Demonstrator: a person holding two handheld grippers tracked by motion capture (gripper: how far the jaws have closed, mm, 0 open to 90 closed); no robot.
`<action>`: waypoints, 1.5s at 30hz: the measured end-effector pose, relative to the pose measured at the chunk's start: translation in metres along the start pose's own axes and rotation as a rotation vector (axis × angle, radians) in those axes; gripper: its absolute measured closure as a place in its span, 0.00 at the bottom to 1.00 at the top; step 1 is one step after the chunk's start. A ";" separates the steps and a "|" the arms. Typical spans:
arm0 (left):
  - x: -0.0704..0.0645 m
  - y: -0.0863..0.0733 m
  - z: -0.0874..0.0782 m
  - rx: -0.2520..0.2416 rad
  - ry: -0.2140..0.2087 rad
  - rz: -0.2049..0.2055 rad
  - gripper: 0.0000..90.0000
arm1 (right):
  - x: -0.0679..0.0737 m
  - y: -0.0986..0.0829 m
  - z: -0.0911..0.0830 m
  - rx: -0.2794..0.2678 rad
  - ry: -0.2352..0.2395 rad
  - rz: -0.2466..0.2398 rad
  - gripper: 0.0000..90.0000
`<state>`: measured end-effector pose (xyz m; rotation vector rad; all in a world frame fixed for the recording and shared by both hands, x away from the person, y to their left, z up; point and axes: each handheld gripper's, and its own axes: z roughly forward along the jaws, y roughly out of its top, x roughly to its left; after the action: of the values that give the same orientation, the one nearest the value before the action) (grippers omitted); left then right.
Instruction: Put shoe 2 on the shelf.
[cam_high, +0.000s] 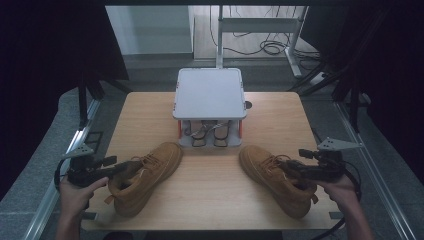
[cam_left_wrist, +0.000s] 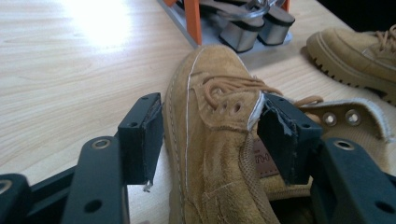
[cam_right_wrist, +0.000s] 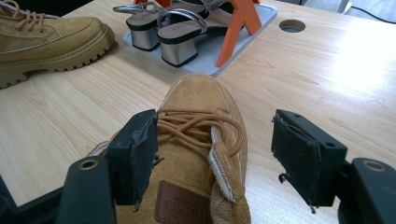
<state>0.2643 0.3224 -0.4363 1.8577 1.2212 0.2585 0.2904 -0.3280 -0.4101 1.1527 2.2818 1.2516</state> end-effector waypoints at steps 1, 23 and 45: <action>-0.001 0.000 0.002 0.014 0.001 0.004 0.46 | 0.000 0.000 0.000 0.001 0.002 -0.002 0.35; -0.009 0.011 0.014 0.226 0.001 0.049 0.59 | 0.008 0.000 0.006 0.162 -0.052 -0.057 0.44; -0.008 0.012 0.015 0.263 -0.007 0.017 0.82 | 0.004 -0.001 0.019 0.303 -0.136 0.003 0.84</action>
<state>0.2774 0.3059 -0.4342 2.0916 1.2843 0.1034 0.2981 -0.3144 -0.4211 1.2962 2.4211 0.8170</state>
